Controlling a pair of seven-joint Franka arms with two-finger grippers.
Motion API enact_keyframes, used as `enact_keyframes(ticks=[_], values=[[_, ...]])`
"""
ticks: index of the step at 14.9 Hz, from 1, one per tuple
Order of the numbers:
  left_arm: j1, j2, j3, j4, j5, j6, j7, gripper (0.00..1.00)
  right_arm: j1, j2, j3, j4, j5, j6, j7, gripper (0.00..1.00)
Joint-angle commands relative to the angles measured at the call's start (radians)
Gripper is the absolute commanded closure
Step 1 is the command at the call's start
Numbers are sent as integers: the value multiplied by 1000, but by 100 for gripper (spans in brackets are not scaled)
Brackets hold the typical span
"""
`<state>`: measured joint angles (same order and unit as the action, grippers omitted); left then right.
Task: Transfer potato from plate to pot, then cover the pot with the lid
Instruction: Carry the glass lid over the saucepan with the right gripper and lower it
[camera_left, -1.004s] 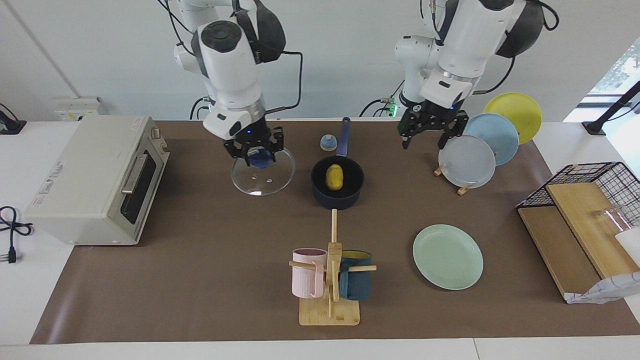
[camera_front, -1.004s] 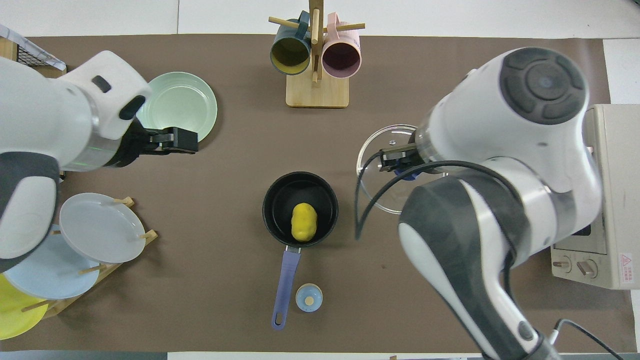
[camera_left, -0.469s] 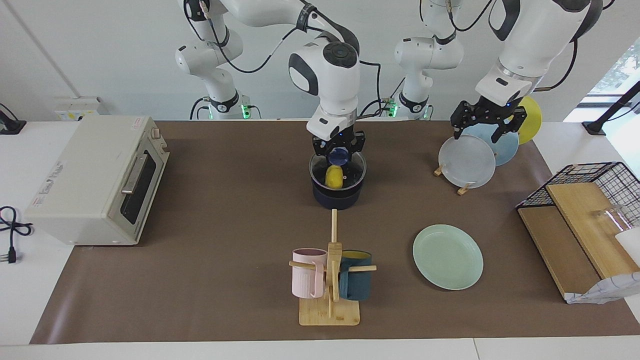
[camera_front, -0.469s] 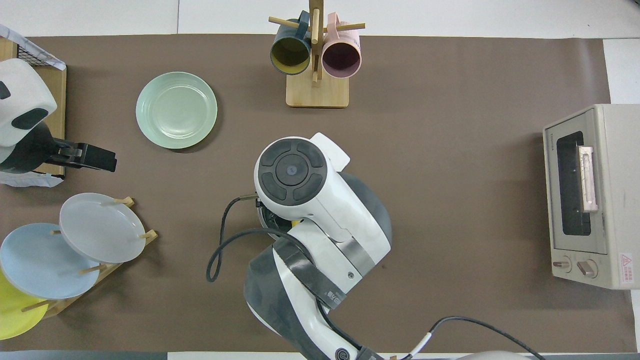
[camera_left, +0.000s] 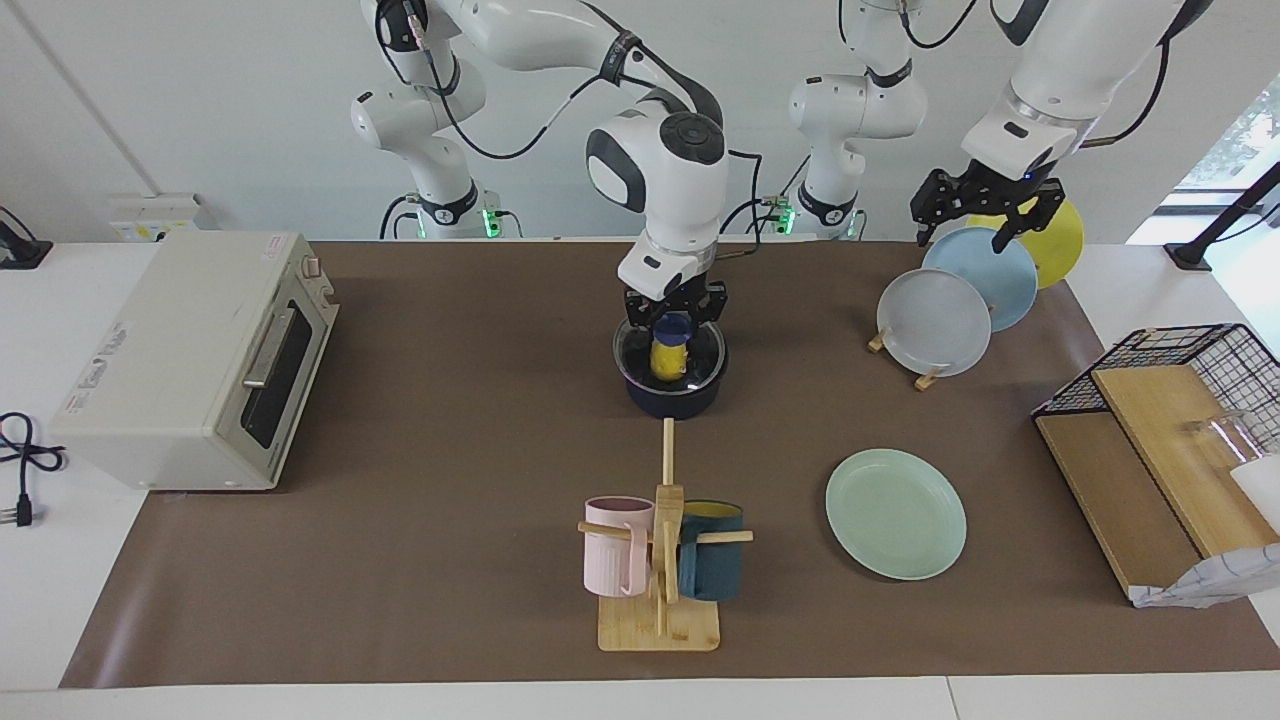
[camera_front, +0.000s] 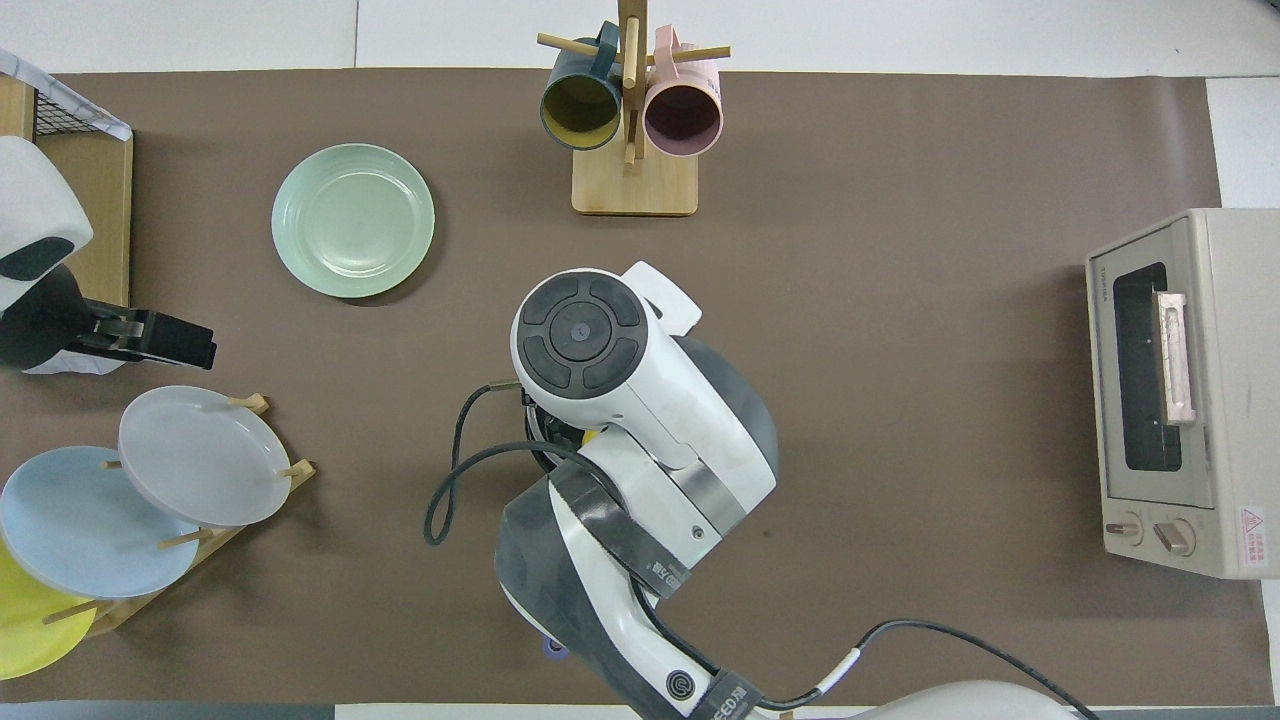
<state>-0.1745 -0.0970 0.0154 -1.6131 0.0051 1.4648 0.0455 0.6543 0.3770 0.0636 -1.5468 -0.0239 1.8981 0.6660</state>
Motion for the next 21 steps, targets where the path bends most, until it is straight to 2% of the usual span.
enact_keyframes(ticks=[1, 5, 12, 17, 21], values=[[20, -3, -21, 22, 7, -38, -7, 0, -1, 0, 5, -13, -8, 13, 7, 100], [87, 14, -78, 22, -36, -14, -50, 0, 1, -10, 5, -49, -5, 35, 10, 100], [89, 52, -83, 41, -39, -18, -96, 0, 8, -20, 7, -70, 4, 70, 78, 100], [87, 86, -87, 143, -27, -43, -108, 0, 8, -23, 9, -84, 4, 70, 86, 100], [104, 69, -100, 110, -24, -40, -95, 0, 8, -26, 9, -88, 7, 62, 87, 100]])
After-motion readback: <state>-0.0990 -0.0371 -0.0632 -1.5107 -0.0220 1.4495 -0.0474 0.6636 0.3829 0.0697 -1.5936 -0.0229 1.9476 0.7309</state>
